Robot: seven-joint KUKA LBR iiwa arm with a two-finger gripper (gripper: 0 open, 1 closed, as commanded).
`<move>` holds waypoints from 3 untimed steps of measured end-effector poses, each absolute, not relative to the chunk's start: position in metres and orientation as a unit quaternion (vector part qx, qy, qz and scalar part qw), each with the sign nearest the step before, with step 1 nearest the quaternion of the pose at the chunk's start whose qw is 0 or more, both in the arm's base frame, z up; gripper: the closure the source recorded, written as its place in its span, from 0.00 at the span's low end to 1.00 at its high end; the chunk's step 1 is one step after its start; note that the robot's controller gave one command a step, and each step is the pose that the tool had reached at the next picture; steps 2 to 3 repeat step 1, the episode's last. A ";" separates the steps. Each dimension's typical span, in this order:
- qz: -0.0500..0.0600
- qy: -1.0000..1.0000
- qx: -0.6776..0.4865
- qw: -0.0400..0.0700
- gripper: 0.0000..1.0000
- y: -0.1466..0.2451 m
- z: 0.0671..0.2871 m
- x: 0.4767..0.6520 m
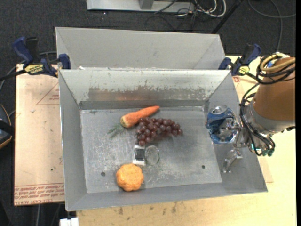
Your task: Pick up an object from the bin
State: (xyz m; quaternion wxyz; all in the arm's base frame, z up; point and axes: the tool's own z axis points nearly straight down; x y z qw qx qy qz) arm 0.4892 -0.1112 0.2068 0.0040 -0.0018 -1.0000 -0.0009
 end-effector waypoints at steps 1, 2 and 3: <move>0.000 -1.000 0.000 0.000 1.00 -0.110 0.211 0.491; 0.000 -1.000 0.000 0.000 1.00 -0.110 0.211 0.491; 0.000 -1.000 0.000 0.000 1.00 -0.110 0.211 0.491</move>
Offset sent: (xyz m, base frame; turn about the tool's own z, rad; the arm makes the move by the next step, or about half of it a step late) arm 0.0000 0.0000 0.0000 0.0000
